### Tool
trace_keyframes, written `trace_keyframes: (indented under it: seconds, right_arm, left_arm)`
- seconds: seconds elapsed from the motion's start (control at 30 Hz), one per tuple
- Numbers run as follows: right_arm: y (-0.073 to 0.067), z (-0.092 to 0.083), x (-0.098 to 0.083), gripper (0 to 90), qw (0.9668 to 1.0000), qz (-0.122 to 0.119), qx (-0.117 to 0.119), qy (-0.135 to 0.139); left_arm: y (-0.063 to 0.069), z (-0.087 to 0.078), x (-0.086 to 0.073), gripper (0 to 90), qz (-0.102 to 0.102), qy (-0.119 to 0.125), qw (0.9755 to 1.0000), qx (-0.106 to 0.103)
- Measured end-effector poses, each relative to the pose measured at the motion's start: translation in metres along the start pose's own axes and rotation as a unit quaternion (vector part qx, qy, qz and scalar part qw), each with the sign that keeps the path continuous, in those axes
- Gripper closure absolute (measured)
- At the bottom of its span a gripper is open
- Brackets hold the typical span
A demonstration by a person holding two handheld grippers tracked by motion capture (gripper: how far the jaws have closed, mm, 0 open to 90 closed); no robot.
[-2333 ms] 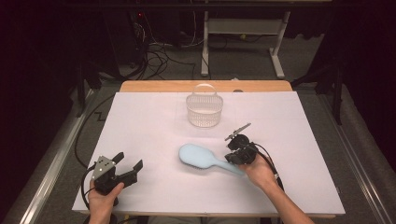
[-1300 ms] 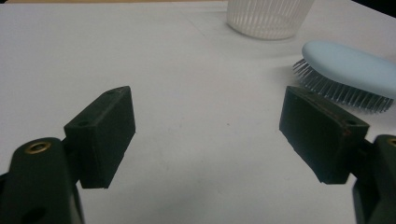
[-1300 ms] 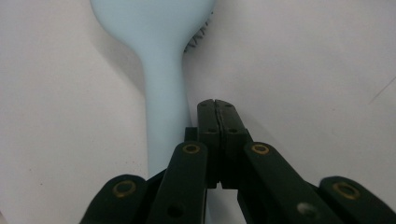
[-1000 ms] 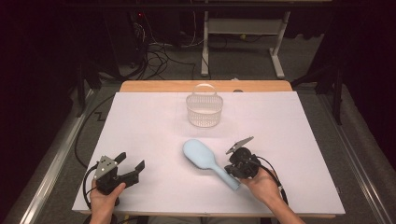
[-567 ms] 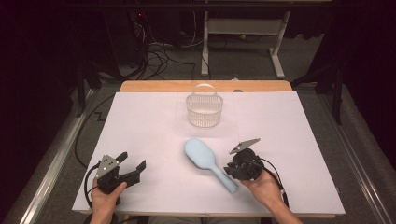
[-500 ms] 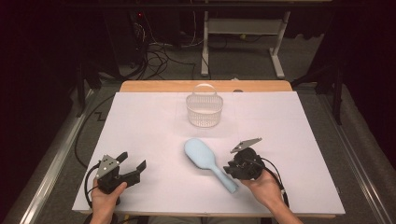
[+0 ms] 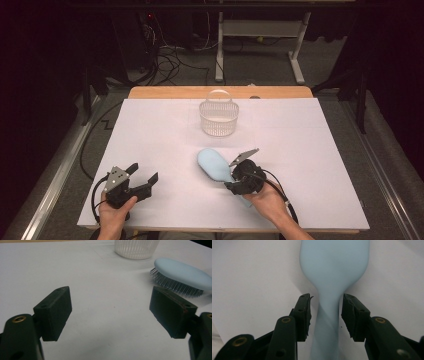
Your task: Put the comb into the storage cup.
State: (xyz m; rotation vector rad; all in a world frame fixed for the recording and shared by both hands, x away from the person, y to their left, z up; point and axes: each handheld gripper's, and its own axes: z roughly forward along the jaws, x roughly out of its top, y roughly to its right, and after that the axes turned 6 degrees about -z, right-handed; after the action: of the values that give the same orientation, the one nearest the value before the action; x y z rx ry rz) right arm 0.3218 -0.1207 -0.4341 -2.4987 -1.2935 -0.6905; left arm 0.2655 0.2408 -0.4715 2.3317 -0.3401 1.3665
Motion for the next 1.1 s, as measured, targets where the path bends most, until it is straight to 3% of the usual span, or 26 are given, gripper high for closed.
trace_keyframes:
  seconds: [0.27, 0.57, 0.9, 1.1]
  right_arm:
    - [0.001, 0.012, 0.004, 60.4, 0.9995, -0.008, -0.017, -0.025]
    - [0.001, 0.019, 0.008, 66.8, 0.9992, -0.012, -0.007, -0.037]
    - [0.003, 0.020, 0.009, 70.1, 0.9990, 0.004, -0.002, -0.045]
    - [0.006, 0.020, 0.009, 70.4, 0.9988, 0.015, 0.009, -0.047]
  left_arm:
    - [0.003, 0.004, 0.002, 19.1, 0.009, -0.006, 0.9999, 0.001]
    - [0.005, 0.005, 0.003, 19.2, 0.013, -0.008, 0.9999, 0.000]
    - [0.013, 0.006, 0.004, 19.6, 0.039, -0.020, 0.9990, 0.006]
    - [0.016, 0.006, 0.005, 19.6, 0.020, -0.019, 0.9995, -0.016]
